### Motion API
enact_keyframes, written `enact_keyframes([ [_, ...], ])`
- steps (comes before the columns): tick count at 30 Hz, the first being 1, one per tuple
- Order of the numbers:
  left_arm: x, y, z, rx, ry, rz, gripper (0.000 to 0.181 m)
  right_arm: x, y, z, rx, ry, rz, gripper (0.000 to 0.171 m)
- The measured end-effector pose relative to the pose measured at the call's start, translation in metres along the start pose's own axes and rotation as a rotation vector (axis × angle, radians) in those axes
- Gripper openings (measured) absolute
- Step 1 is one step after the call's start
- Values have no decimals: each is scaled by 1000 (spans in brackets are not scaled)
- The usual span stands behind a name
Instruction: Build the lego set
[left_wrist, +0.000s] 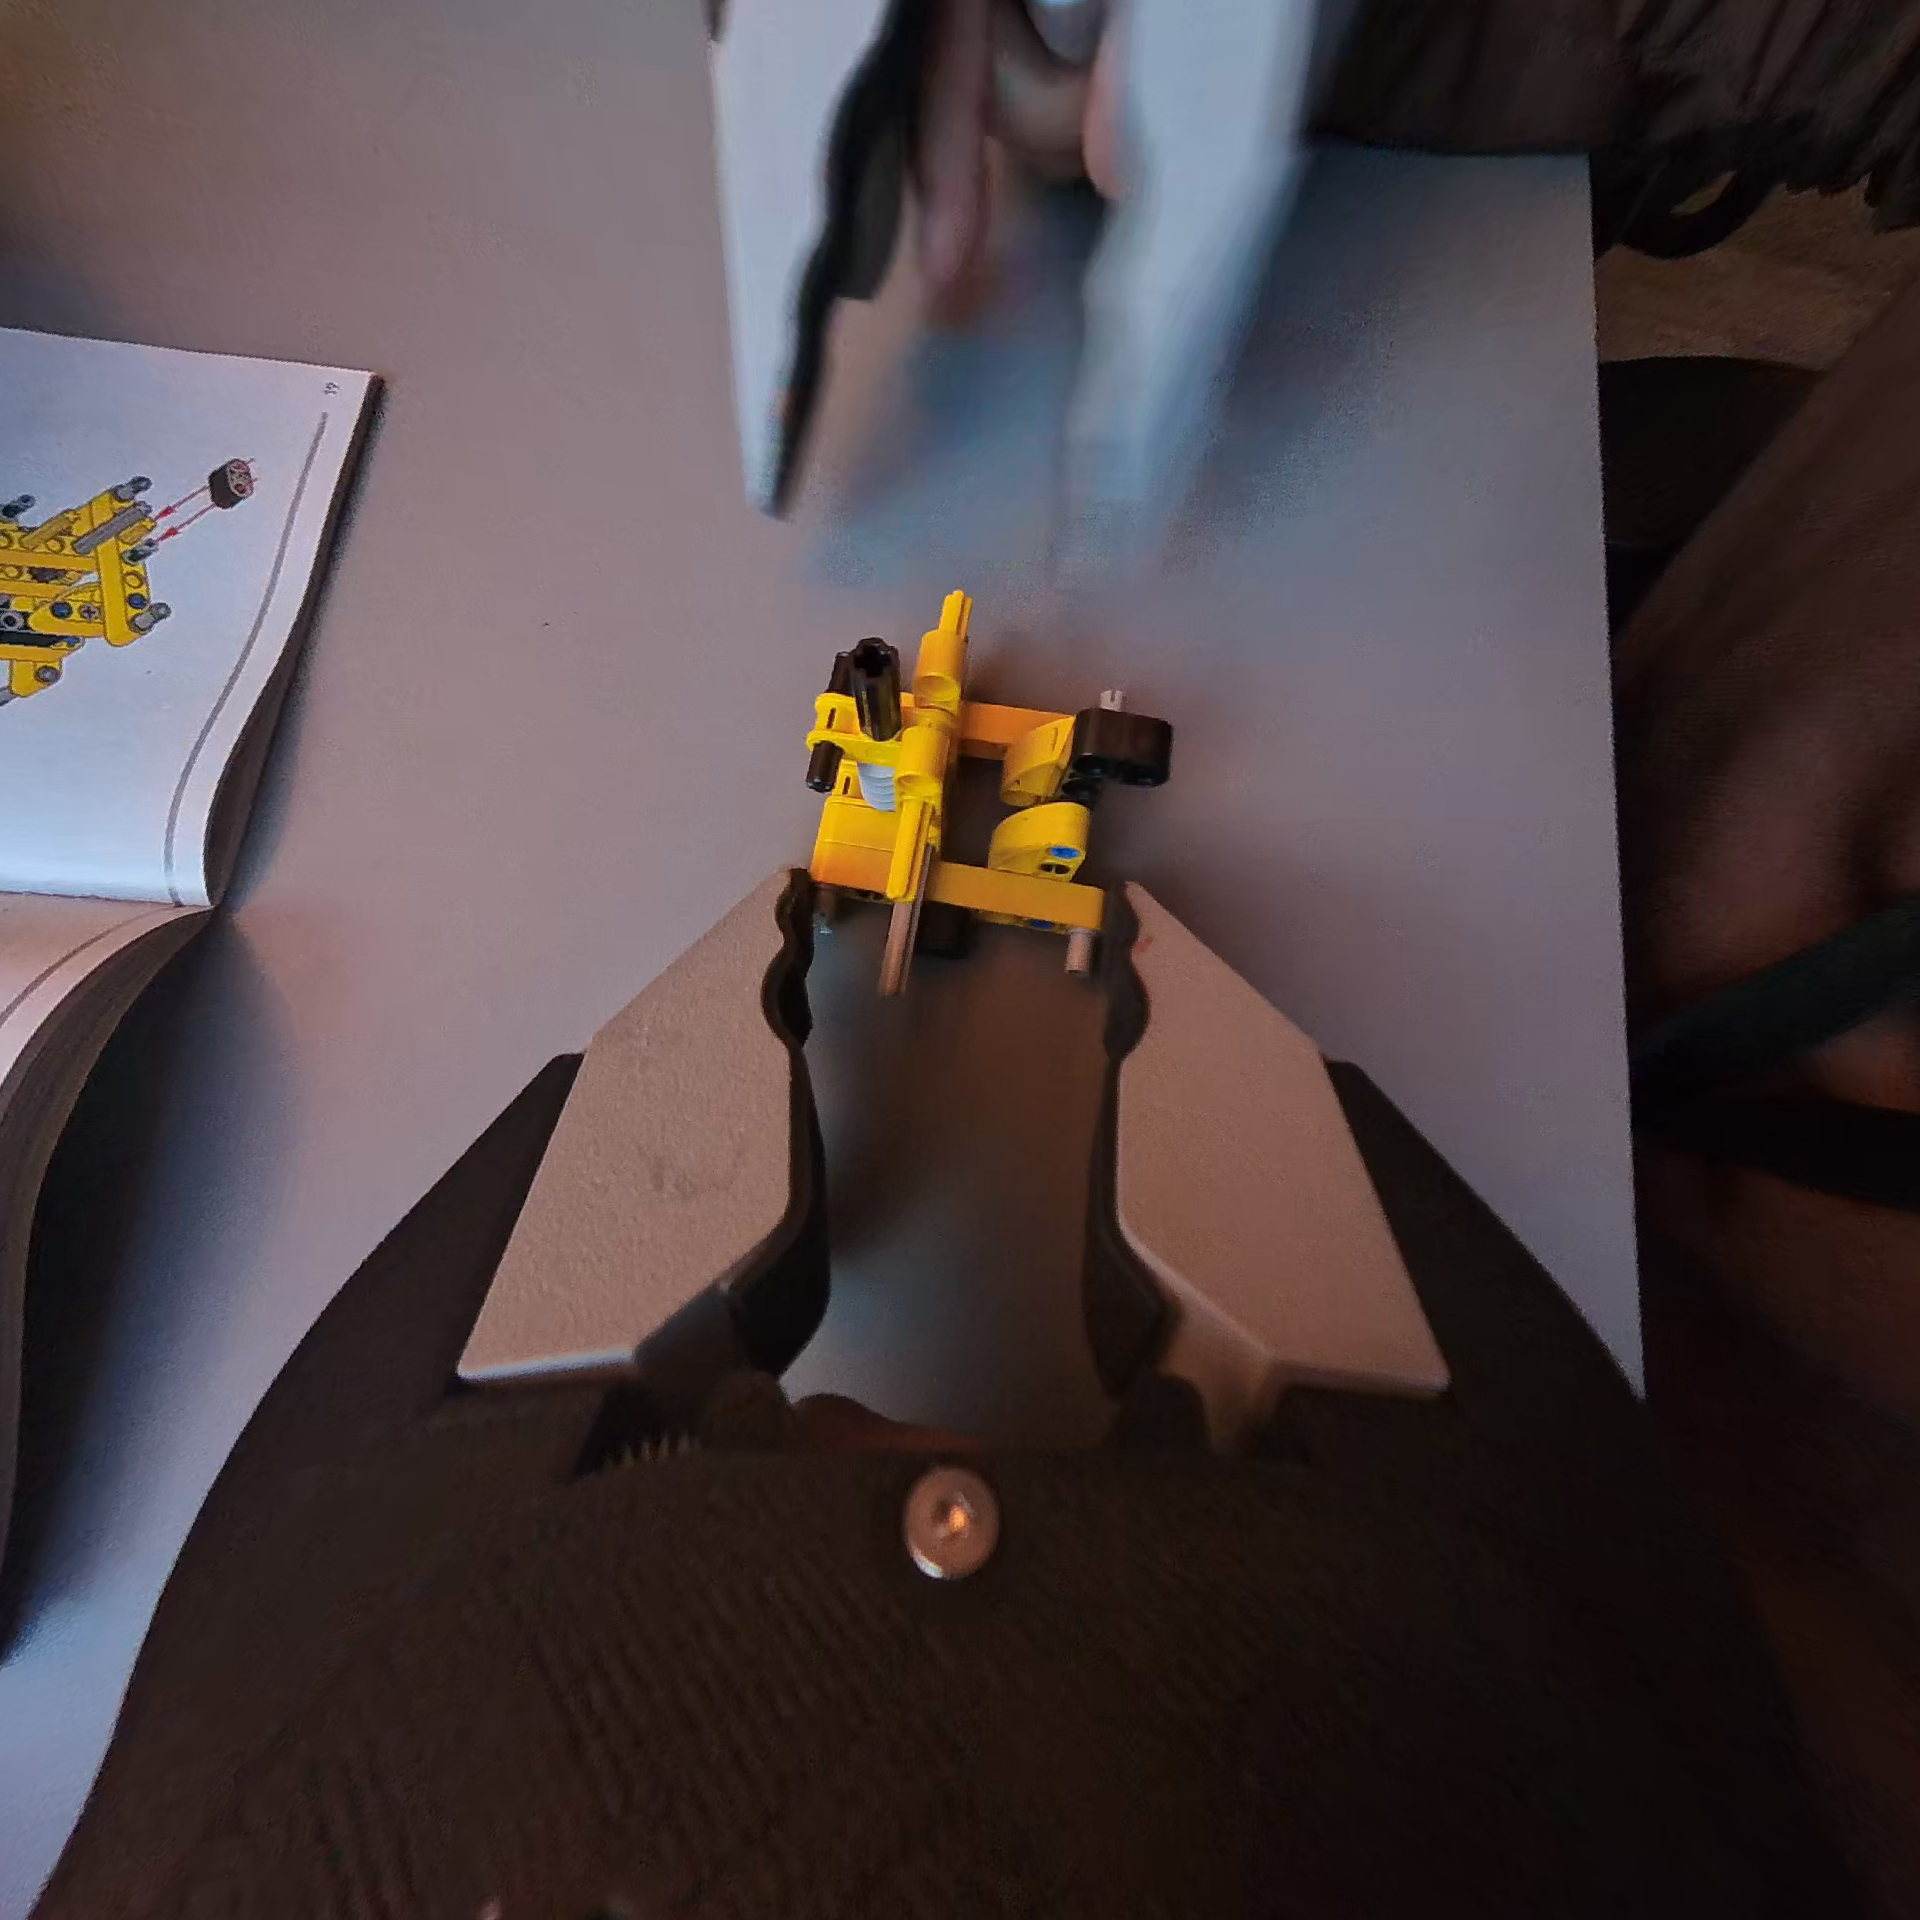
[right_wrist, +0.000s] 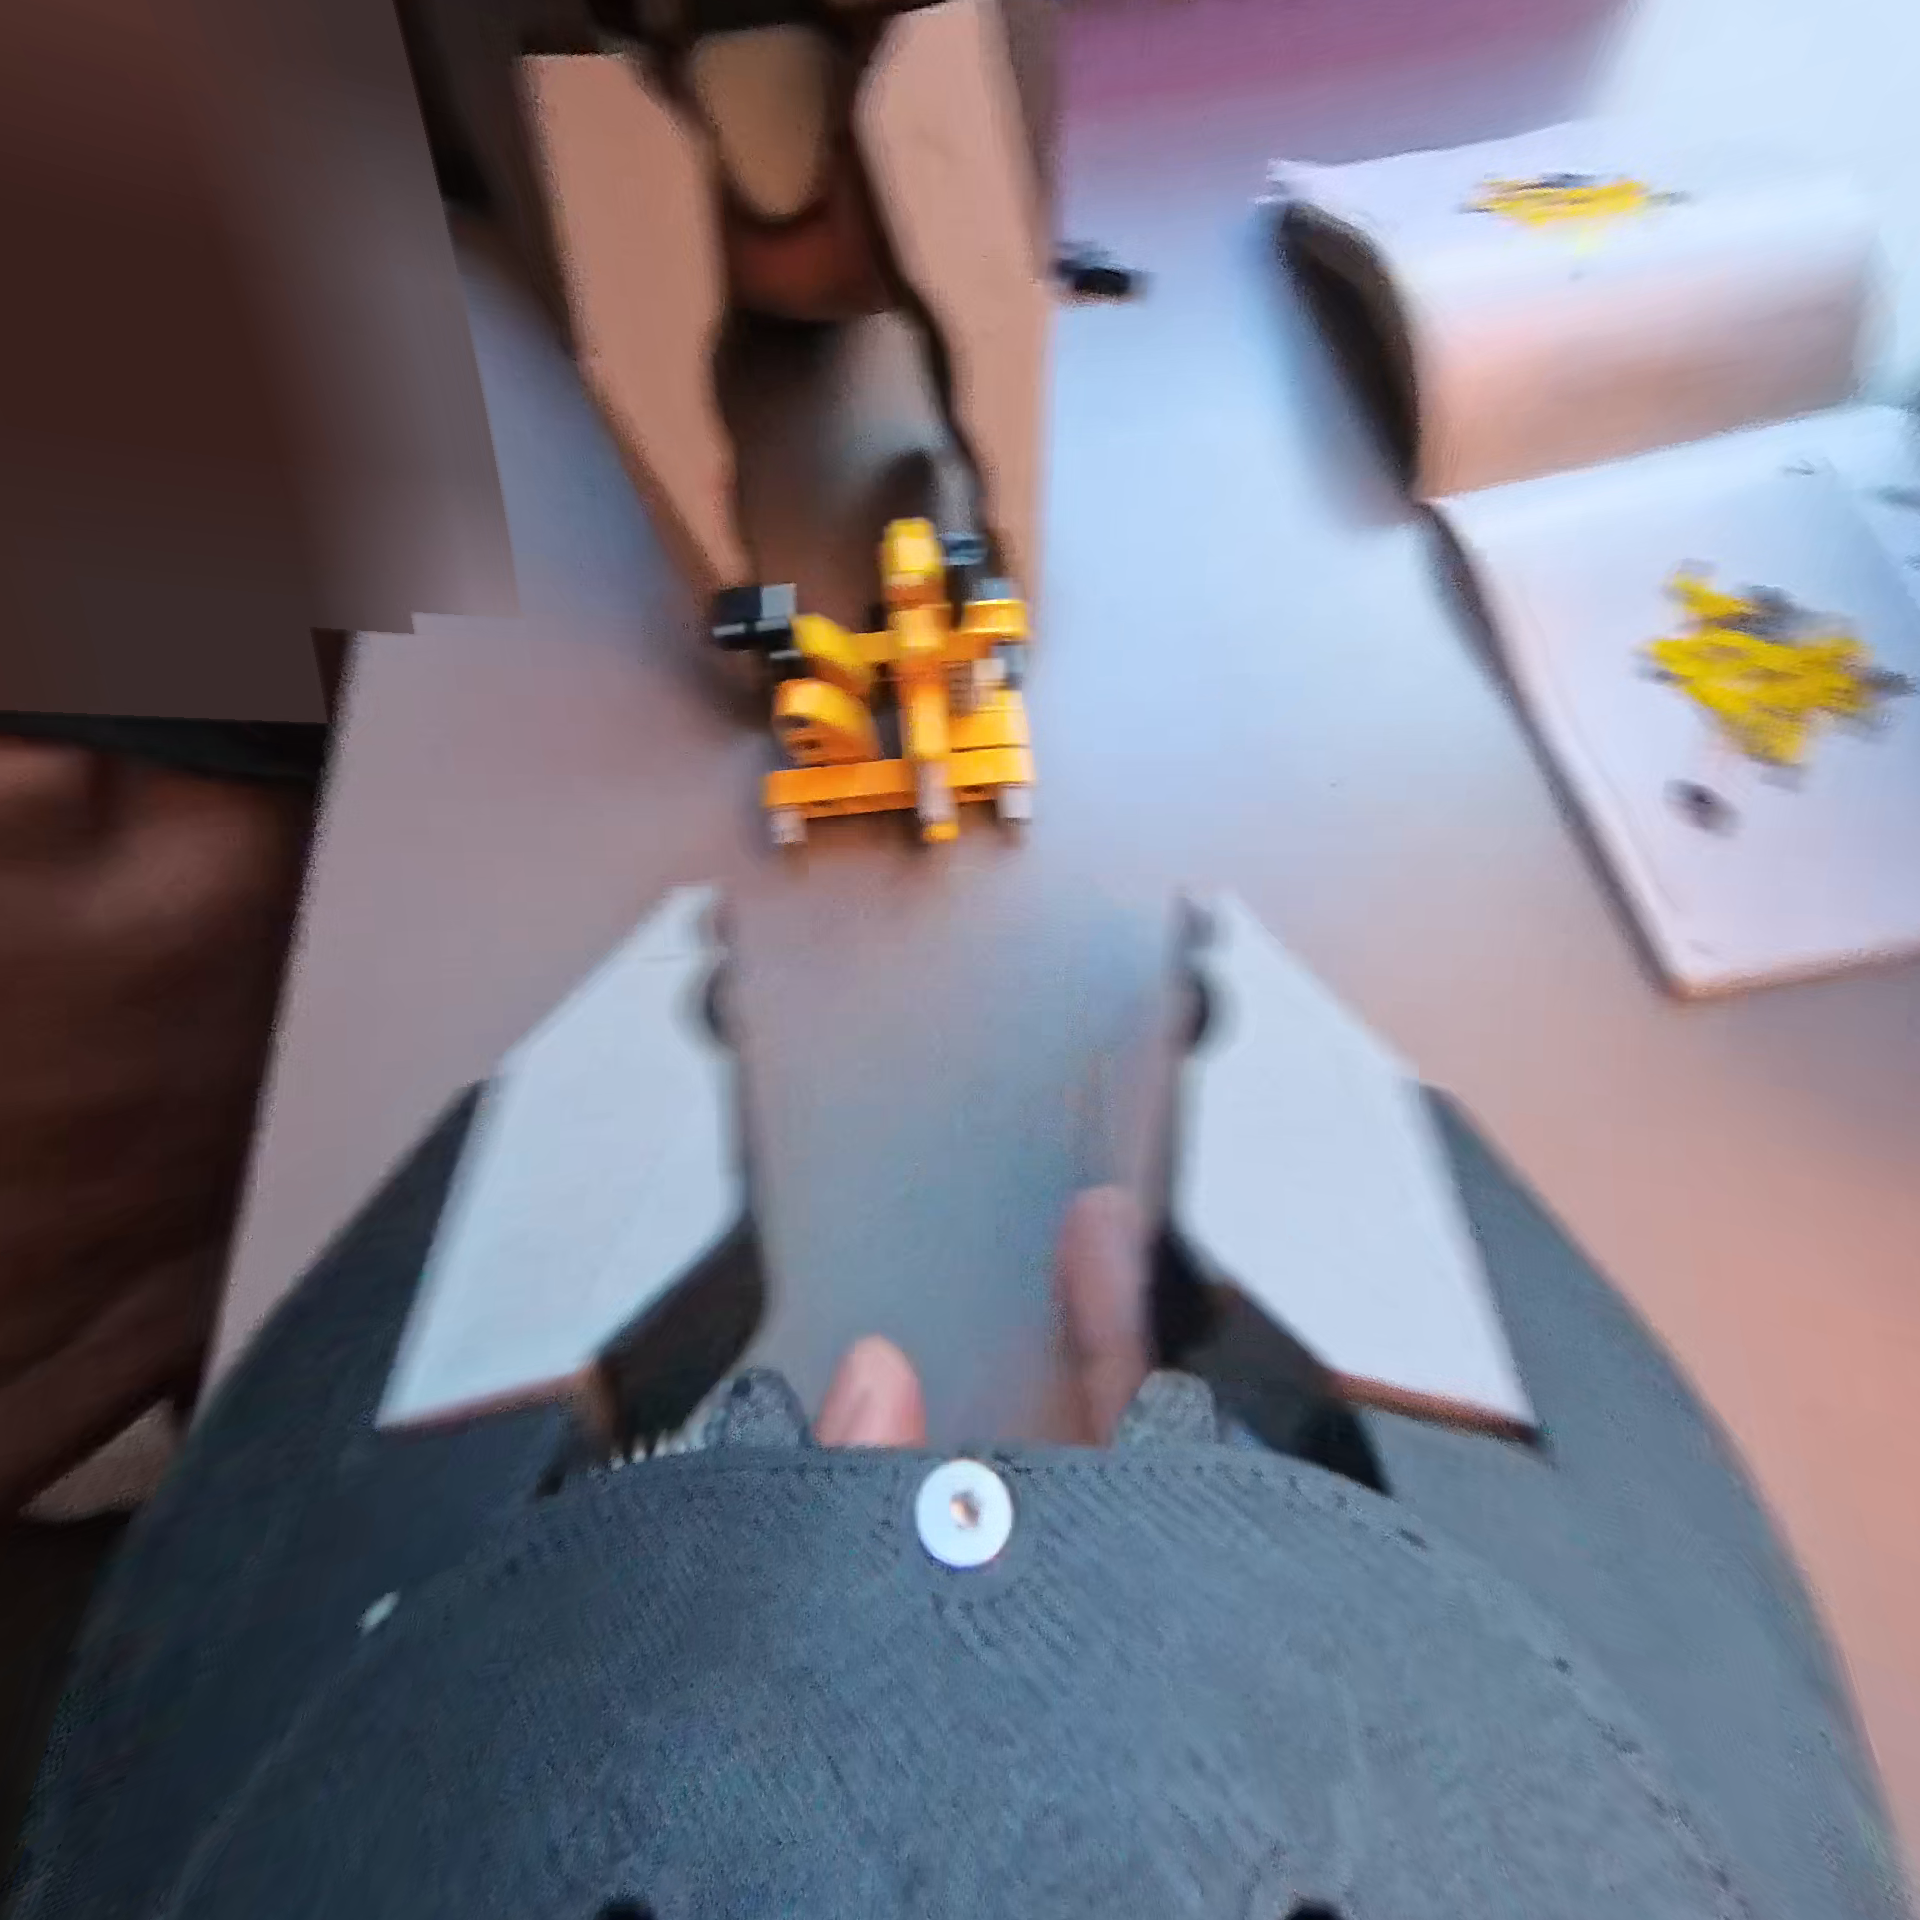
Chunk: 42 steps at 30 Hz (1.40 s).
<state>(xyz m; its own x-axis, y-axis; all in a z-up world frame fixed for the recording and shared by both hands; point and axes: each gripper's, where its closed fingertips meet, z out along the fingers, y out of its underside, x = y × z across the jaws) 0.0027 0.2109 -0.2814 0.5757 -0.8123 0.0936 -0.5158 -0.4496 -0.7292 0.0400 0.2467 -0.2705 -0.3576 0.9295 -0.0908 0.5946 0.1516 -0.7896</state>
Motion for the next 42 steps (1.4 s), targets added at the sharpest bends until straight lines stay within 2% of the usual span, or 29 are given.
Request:
enact_keyframes([
  [1, 0, 0, 0, -1, -2, 2, 54, -12, 0, 0, 2, -69, -13, 114],
  [2, 0, 0, 0, -1, -3, 3, 54, -15, -4, -1, 25, -92, -3, 106],
  [3, 0, 0, 0, 0, -2, 2, 54, -18, -9, -2, 53, -112, 7, 119],
  [4, 0, 0, 0, 0, -1, 0, 54, -22, -11, -4, 71, -140, 4, 149],
  [6, 0, 0, 0, 0, 1, -1, 54, -16, -14, -6, 96, -112, 16, 157],
  [8, 0, 0, 0, 1, 2, -2, 54, -14, -16, -7, 115, -98, 19, 157],
  [11, 0, 0, 0, 1, 4, -5, 54, 8, -21, -7, 143, 67, 52, 155],
  [13, 0, 0, 0, 1, 4, -5, 54, 1, -17, -8, 117, 31, 14, 141],
  [15, 0, 0, 0, 2, 4, -5, 54, -10, -16, -9, 97, -51, -19, 0],
  [17, 0, 0, 0, 1, 3, -4, 54, -15, -12, -7, 67, -92, -38, 0],
  [20, 0, 0, 0, 2, 3, -4, 54, -14, -9, 1, 46, -21, -151, 0],
  [23, -1, -1, 0, 2, -5, -8, 54, -28, -8, 11, 10, -52, -200, 0],
  [27, -1, -1, 1, -1, -15, -1, 54, -27, 1, 22, -83, -27, -220, 0],
  [42, -1, -1, 3, -7, -31, 11, 53, -26, 0, 24, -89, -71, -180, 0],
])
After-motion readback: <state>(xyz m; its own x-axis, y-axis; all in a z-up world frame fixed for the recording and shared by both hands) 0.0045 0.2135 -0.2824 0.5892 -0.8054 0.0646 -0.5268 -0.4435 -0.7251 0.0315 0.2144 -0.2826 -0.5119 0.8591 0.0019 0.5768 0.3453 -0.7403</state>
